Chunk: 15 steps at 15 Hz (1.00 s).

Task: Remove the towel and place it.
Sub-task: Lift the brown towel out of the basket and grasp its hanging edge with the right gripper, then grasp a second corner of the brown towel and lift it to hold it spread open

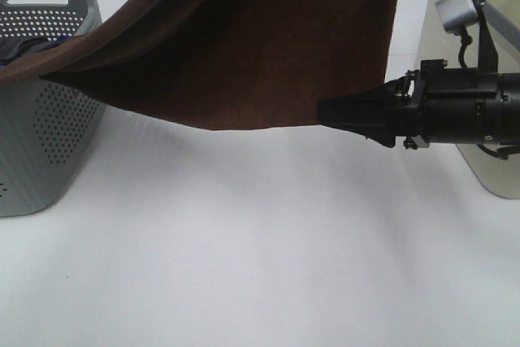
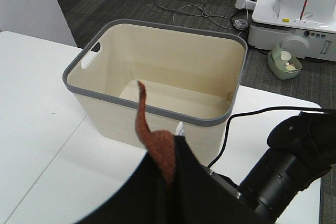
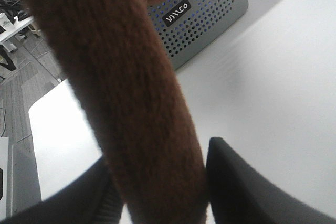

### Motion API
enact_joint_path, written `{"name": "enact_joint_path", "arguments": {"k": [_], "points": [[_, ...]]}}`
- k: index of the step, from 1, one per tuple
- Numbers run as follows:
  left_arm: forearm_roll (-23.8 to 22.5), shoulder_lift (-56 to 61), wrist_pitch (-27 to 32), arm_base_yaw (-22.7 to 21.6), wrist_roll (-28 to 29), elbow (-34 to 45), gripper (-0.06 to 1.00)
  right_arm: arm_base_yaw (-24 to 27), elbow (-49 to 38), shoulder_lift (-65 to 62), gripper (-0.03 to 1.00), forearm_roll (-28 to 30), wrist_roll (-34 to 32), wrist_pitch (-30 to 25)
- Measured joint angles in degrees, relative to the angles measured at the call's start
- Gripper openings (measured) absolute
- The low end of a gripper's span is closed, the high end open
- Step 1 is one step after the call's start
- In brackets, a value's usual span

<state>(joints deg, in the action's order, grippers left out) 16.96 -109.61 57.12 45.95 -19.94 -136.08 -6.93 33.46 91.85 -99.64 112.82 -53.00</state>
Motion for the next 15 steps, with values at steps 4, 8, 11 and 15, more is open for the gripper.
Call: {"name": "enact_joint_path", "arguments": {"k": [4,8,11,15], "points": [[-2.0,0.0,0.0,0.0,0.0,0.0,0.00,0.0,0.0,-2.6,0.40,0.0,-0.4,0.5],[-2.5,0.0,0.0,0.0,0.0,0.0,0.00,0.0,0.0,-5.0,0.26,-0.1,-3.4,6.2],[-2.5,0.0,0.0,0.0,0.0,0.0,0.00,0.0,0.0,-5.0,0.00,0.0,-4.5,6.4],[-5.8,-0.7,-1.3,0.0,4.1,0.0,0.00,0.0,1.1,-5.1,0.00,1.0,-12.0,6.1]]}}
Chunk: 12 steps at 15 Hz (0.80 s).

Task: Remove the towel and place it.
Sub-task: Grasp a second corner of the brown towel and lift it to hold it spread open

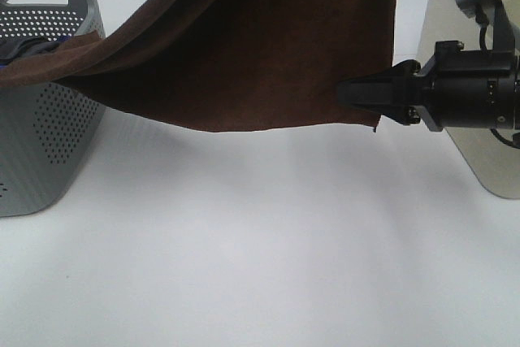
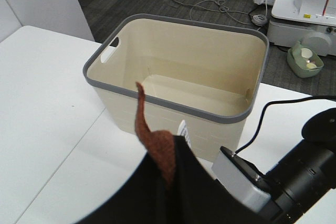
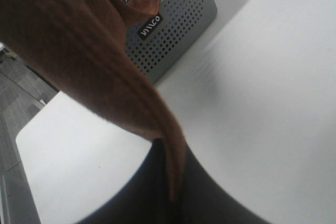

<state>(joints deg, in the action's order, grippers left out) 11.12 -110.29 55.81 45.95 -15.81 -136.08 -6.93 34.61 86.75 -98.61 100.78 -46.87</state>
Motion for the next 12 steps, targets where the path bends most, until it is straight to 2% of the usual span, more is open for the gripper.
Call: {"name": "enact_joint_path", "arguments": {"k": [1,2,3,4,5,6,8,10,12], "points": [[0.0,0.0,0.0,0.0,0.0,0.0,0.00,0.0,0.0,0.0,0.00,0.0,0.0,0.0],[-3.3,-0.9,-0.4,0.0,3.0,0.0,0.00,0.0,1.8,-0.7,0.00,3.0,-5.0,0.2],[-7.9,-2.2,-0.4,0.0,6.2,0.0,0.00,0.0,4.2,-2.2,0.00,8.5,-11.3,0.9],[-16.7,-5.2,-1.3,0.0,12.3,0.0,0.00,0.0,11.1,-5.1,0.00,23.7,-29.5,2.7],[-20.6,-6.5,-2.6,-0.2,15.4,0.0,0.00,-0.1,15.0,-6.1,0.00,34.5,-39.6,2.8],[-22.6,-7.6,-4.2,-0.4,17.5,0.0,0.00,-0.3,19.7,-6.5,0.00,45.8,-50.9,2.0],[-23.1,-8.9,-8.8,-2.1,20.9,0.0,0.00,-0.4,28.6,-6.5,0.00,64.6,-69.5,-1.2],[-21.3,-9.3,-13.0,-4.5,23.4,0.0,0.00,-0.4,36.6,-6.5,0.00,78.2,-80.1,-4.4],[-19.3,-8.6,-15.6,-5.9,23.9,0.0,0.00,-0.4,42.8,-6.5,0.00,82.0,-83.4,-5.6]]}}
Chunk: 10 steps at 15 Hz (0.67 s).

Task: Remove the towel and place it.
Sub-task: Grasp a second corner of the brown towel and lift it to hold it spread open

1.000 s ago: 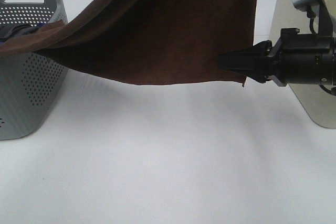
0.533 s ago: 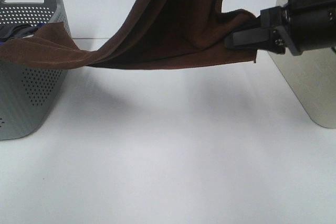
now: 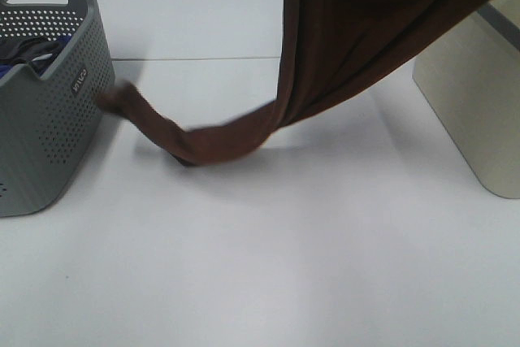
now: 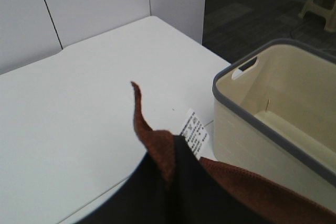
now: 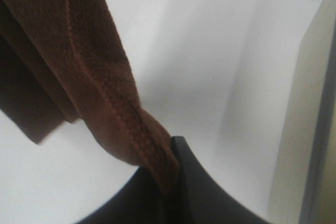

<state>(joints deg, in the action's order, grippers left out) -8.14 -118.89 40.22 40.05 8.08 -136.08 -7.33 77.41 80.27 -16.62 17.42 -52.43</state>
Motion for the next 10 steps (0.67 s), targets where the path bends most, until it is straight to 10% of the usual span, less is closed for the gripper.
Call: {"name": "enact_joint_path", "arguments": {"k": [5,10], "points": [[-0.6,9.4,-3.2,-1.6,-0.7,0.0,0.00,0.0,17.4,-0.1,0.00,-1.1,-0.9,-0.6],[-8.4,10.0,8.1,-3.3,-1.1,-0.1,0.00,-0.1,19.9,1.2,0.00,-1.3,-0.9,-5.8]]}}
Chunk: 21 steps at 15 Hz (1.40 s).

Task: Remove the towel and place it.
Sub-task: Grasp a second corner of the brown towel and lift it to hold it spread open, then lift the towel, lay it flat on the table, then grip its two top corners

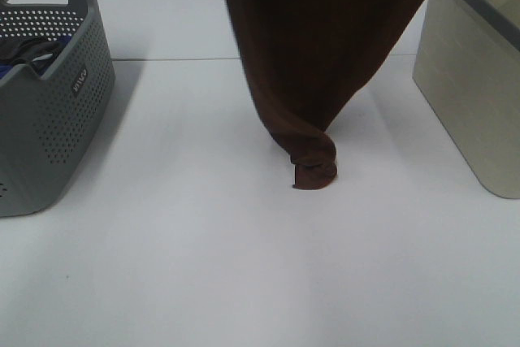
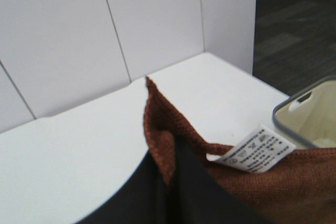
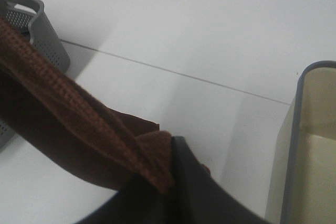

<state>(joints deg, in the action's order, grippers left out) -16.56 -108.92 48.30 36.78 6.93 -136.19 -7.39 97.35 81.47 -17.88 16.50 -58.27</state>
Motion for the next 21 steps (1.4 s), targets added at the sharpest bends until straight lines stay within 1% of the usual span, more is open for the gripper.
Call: {"name": "enact_joint_path", "arguments": {"k": [1,3,4,5,6,8,9,11,13,15,16,17,18,19,20,21], "points": [[-0.4,-1.1,2.1,-0.5,0.0,0.0,0.00,-0.1,0.0,1.2,0.00,0.0,0.0,-1.5],[-0.3,-4.6,4.4,-2.1,0.2,0.0,0.00,-0.1,0.0,4.9,0.00,0.0,0.0,-1.5],[-0.2,-6.8,4.5,-3.1,0.2,0.0,0.00,-0.1,0.0,6.9,0.00,0.0,0.0,0.2],[0.1,-10.0,3.3,-4.7,0.2,0.0,0.00,-0.1,0.0,11.4,0.00,-0.1,0.0,7.4],[0.1,-12.0,1.1,-5.8,0.2,0.0,0.00,-0.1,0.0,12.7,0.00,-0.1,0.2,9.6],[0.2,-15.9,-5.7,-8.0,0.2,0.0,0.00,-0.1,1.2,17.9,0.00,-0.1,0.5,16.2],[0.2,-17.4,-10.2,-9.2,0.2,0.0,0.00,-0.1,2.6,20.5,0.00,-0.1,0.6,19.0],[-0.3,-17.9,-19.5,-11.2,0.2,0.2,0.00,-0.2,6.8,23.5,0.00,-0.3,3.6,23.8],[-1.5,-16.8,-31.9,-13.0,0.2,0.2,0.00,-0.2,13.2,24.2,0.00,-0.8,7.0,27.0],[-2.6,-14.8,-42.1,-13.8,0.3,0.2,0.00,-0.2,21.9,24.2,0.00,-3.2,8.7,28.0],[-2.9,-14.1,-44.3,-13.9,0.3,0.2,0.00,-0.2,25.2,23.8,0.00,-4.6,9.1,28.0],[-3.2,-12.8,-47.8,-13.9,0.2,0.2,0.00,-0.2,26.9,23.7,0.00,-5.2,9.1,27.7],[-3.8,-11.5,-50.6,-13.9,-0.1,0.2,0.00,-0.2,29.6,23.2,0.00,-6.4,9.1,26.5],[-4.5,-10.7,-52.0,-14.0,-0.5,0.1,0.00,-0.2,30.9,22.7,0.00,-6.7,9.2,24.8],[-4.9,-10.4,-51.8,-14.0,-0.7,-0.1,0.00,-0.2,31.1,22.5,0.00,-6.6,9.2,23.3],[-4.9,-10.5,-49.6,-14.0,-0.8,-0.1,0.00,-0.2,30.4,22.4,0.00,-6.3,9.2,22.2]]}}
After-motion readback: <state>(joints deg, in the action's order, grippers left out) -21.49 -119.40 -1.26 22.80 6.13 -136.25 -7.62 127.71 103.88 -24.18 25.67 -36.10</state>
